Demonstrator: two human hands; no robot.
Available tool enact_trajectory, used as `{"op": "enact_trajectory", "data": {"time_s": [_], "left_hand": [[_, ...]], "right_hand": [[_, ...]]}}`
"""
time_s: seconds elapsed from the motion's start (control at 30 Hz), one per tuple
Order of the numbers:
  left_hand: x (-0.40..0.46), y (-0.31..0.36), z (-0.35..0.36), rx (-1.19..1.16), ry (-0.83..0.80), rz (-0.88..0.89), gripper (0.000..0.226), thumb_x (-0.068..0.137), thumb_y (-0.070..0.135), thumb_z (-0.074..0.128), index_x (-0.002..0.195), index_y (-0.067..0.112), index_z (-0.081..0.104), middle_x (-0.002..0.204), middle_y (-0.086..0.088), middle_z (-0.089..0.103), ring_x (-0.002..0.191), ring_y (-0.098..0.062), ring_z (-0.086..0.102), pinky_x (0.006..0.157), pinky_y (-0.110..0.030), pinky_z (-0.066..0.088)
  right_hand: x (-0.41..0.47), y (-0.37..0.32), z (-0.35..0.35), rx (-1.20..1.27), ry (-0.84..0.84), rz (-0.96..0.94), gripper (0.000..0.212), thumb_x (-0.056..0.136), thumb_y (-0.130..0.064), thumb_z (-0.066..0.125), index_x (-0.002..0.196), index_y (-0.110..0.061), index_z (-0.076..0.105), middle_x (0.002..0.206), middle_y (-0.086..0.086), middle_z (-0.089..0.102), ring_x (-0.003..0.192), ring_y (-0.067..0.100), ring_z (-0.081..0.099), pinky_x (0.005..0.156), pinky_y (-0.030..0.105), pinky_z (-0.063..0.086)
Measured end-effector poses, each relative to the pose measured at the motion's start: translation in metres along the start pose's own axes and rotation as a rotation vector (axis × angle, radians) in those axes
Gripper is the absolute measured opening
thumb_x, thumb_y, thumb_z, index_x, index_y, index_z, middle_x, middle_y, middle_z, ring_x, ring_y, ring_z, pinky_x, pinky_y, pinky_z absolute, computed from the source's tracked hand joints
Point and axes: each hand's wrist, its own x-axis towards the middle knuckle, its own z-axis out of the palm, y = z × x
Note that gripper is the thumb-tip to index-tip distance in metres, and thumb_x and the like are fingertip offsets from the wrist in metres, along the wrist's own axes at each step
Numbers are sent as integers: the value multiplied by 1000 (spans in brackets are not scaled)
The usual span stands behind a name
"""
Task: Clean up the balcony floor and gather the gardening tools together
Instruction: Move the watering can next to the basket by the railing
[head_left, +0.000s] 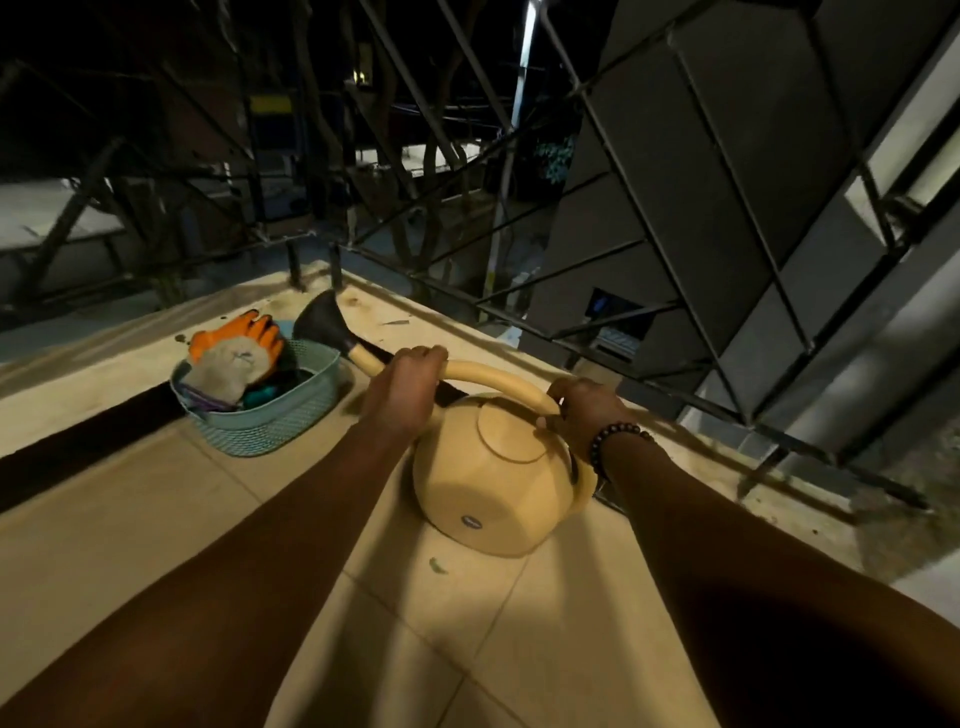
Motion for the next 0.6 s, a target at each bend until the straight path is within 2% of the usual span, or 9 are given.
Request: {"op": "enact_trajectory", "data": {"time_s": [0.03, 0.1, 0.2, 0.3, 0.37, 0.47, 0.6], "left_hand": [[-1, 0, 5, 15, -35, -34, 36, 94, 6, 56, 127, 19, 52, 116, -7, 61, 102, -21, 58, 83, -36, 51], [-3, -5, 15, -3, -86, -69, 50, 96, 4, 52, 143, 17, 42, 134, -10, 55, 114, -26, 58, 93, -40, 51], [-4, -12, 23, -51, -156, -42, 69, 97, 2, 48, 158, 18, 20, 160, -10, 31, 140, -30, 42, 111, -46, 41], [-4, -15, 26, -61, -159, -30, 71, 97, 2, 49, 159, 18, 17, 162, -9, 27, 143, -29, 37, 113, -47, 39], [-5, -14, 26, -37, -132, -35, 69, 97, 6, 52, 158, 16, 20, 160, -10, 32, 140, -30, 41, 112, -46, 41], [-9, -15, 18, 54, -113, 5, 66, 95, 11, 57, 154, 14, 28, 154, -10, 41, 139, -28, 42, 111, -44, 41], [-21, -30, -10, 174, -120, 64, 69, 92, 16, 63, 152, 17, 30, 157, -8, 35, 145, -28, 31, 117, -45, 33]], "right_hand": [[2, 2, 2, 11, -21, 3, 28, 90, -28, 67, 116, -22, 61, 120, 6, 59, 108, 25, 55, 88, 36, 46], [5, 5, 6, 32, -68, 16, 31, 90, -25, 67, 120, -20, 60, 122, 7, 60, 112, 26, 56, 87, 34, 45], [10, 10, 10, 44, -100, 39, 29, 90, -26, 67, 118, -20, 60, 120, 7, 63, 109, 25, 57, 85, 33, 45], [14, 12, 12, 55, -122, 59, 32, 89, -30, 68, 118, -21, 58, 121, 7, 61, 108, 24, 57, 85, 33, 46], [13, 9, 12, 61, -117, 63, 46, 88, -41, 68, 126, -22, 53, 128, 7, 57, 112, 24, 54, 91, 37, 47], [9, -4, 11, -91, 46, -1, 71, 87, -62, 57, 141, -20, 39, 142, 11, 43, 129, 29, 41, 106, 43, 38], [1, -42, 7, -178, 258, -196, 62, 95, -58, 44, 143, -19, 35, 144, 10, 36, 130, 28, 34, 107, 41, 31]]}}
